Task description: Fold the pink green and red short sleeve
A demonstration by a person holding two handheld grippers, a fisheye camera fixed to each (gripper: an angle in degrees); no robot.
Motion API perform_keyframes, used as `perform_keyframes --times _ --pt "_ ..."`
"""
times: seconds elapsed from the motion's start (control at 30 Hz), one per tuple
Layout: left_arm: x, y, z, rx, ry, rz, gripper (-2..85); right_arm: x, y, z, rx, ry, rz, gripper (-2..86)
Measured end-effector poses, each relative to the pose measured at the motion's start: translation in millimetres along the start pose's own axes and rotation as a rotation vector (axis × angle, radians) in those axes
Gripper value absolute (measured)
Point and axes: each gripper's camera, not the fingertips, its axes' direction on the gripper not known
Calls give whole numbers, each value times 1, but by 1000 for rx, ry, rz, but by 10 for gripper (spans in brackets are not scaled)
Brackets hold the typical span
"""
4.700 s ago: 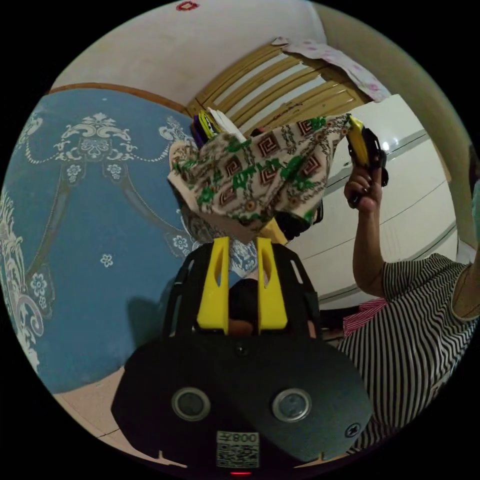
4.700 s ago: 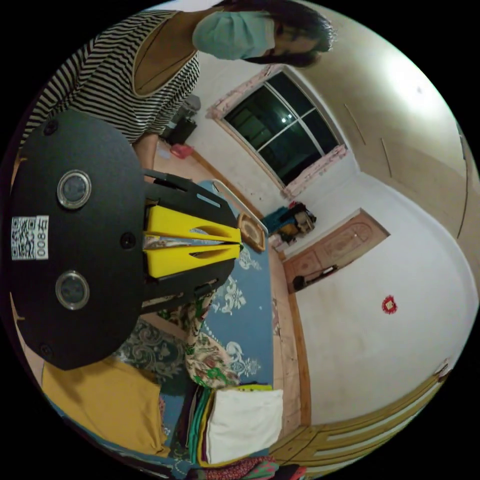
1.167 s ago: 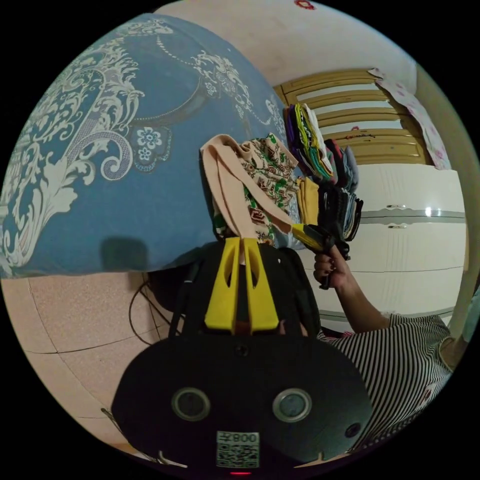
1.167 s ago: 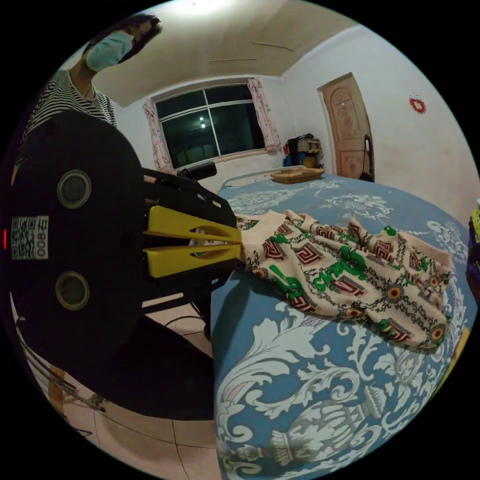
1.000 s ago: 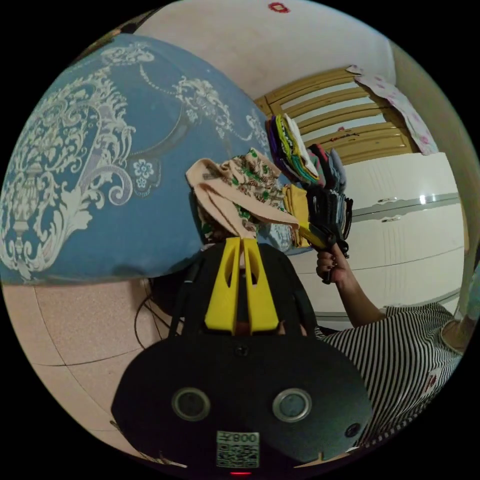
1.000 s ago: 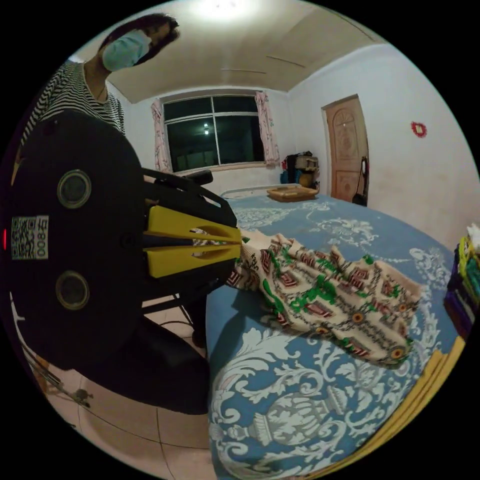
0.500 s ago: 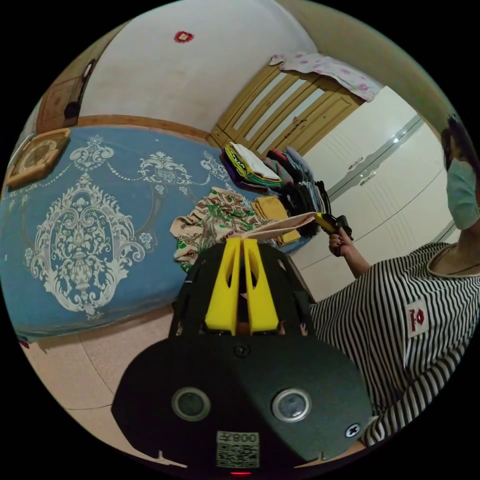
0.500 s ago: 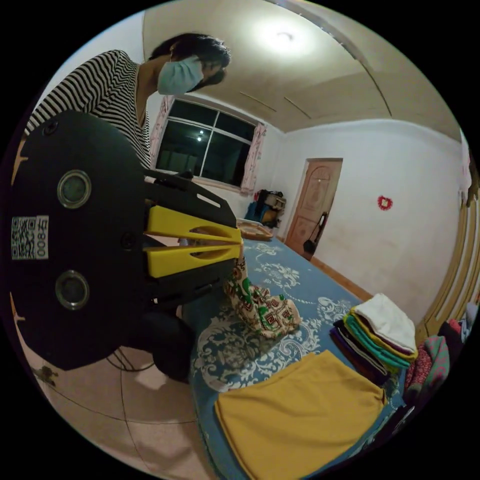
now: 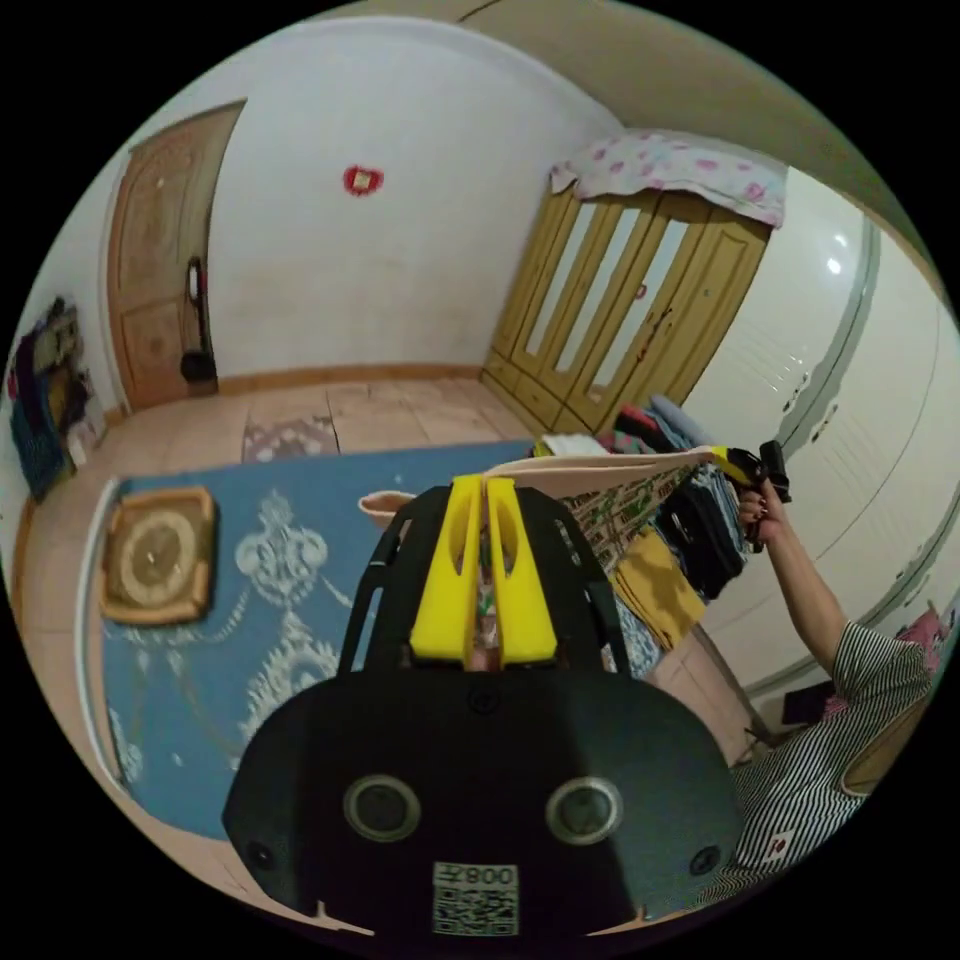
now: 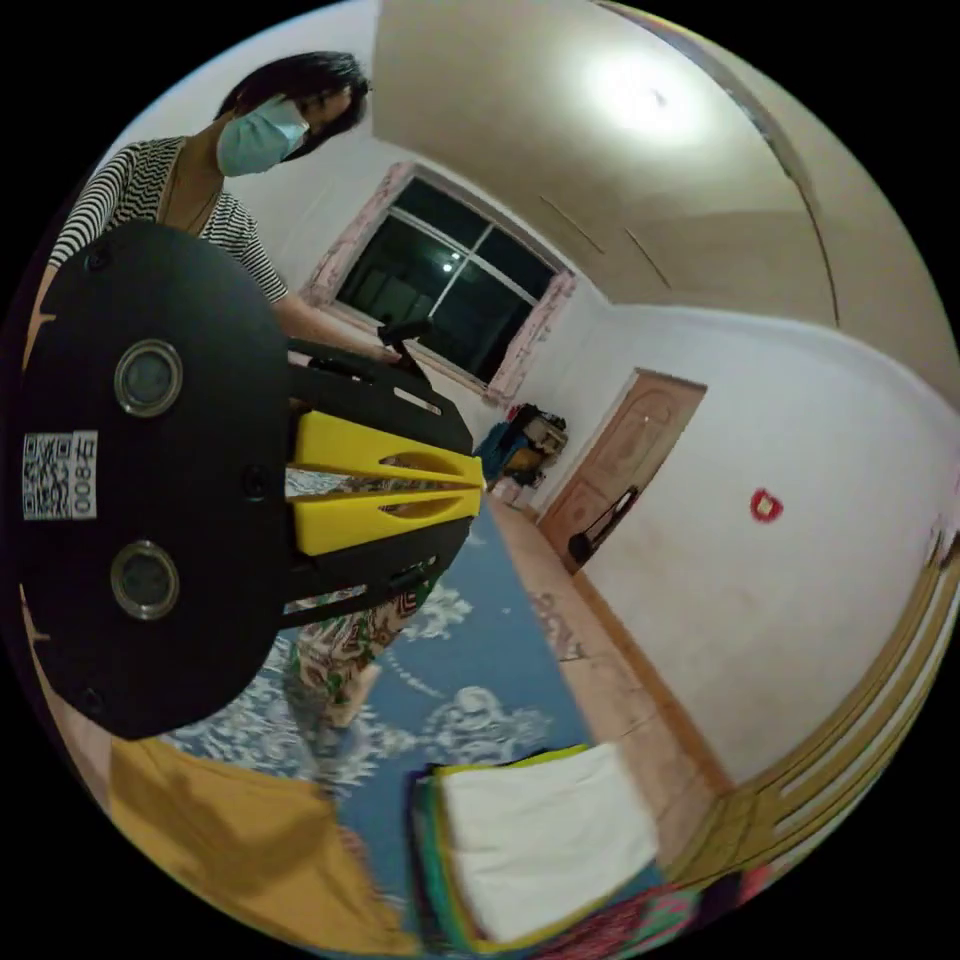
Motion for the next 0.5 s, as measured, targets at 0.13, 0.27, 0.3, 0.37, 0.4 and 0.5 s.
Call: perform_keyframes --times 0.13,0.27,0.3,0.37,0.4,0.5 --pt "47 -47 -68 145 -70 140 5 -64 -47 -19 56 -4 -172 1" --pt "86 -45 -117 210 -90 255 5 -91 -44 -38 113 -82 -249 2" --pt "91 -42 -122 213 -87 267 5 -94 -37 -42 112 -106 -261 2" --pt "108 -23 -136 184 -72 314 5 -94 -25 -47 100 -127 -256 2" --pt "111 -17 -138 174 -71 322 5 -93 -15 -50 83 -135 -252 1" --pt "123 16 -139 89 -63 340 5 -86 11 -56 41 -154 -222 2"
